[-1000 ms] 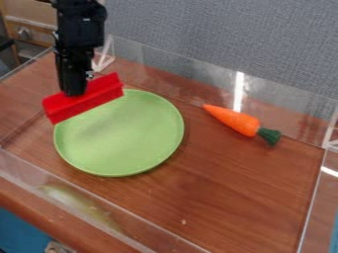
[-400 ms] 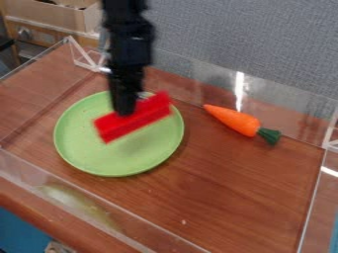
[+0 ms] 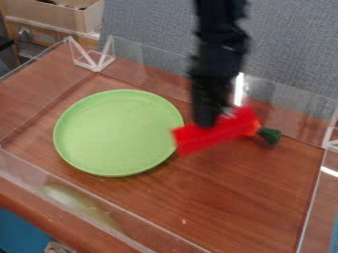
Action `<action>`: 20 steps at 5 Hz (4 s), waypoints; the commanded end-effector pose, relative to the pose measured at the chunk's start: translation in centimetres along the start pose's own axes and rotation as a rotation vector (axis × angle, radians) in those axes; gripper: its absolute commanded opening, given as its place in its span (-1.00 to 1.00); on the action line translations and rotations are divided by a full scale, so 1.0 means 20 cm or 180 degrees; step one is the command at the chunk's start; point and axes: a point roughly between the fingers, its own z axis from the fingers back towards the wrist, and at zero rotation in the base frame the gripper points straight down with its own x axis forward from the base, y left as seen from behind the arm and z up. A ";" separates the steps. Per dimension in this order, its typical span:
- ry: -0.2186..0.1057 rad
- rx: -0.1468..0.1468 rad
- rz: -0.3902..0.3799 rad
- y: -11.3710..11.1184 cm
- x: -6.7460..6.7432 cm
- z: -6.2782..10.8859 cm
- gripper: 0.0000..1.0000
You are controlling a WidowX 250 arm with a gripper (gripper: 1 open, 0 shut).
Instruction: Put the red object on the right side
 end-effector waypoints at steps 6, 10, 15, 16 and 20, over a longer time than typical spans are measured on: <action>-0.0148 -0.0369 -0.0189 -0.16 0.15 -0.26 -1.00; -0.0048 -0.0557 0.0185 -0.14 0.07 -0.21 -1.00; 0.0072 -0.0567 0.0358 -0.08 0.09 -0.27 -1.00; 0.0076 -0.0581 0.0443 -0.07 0.07 -0.26 -1.00; -0.0316 -0.0156 0.0930 -0.10 -0.02 0.13 1.00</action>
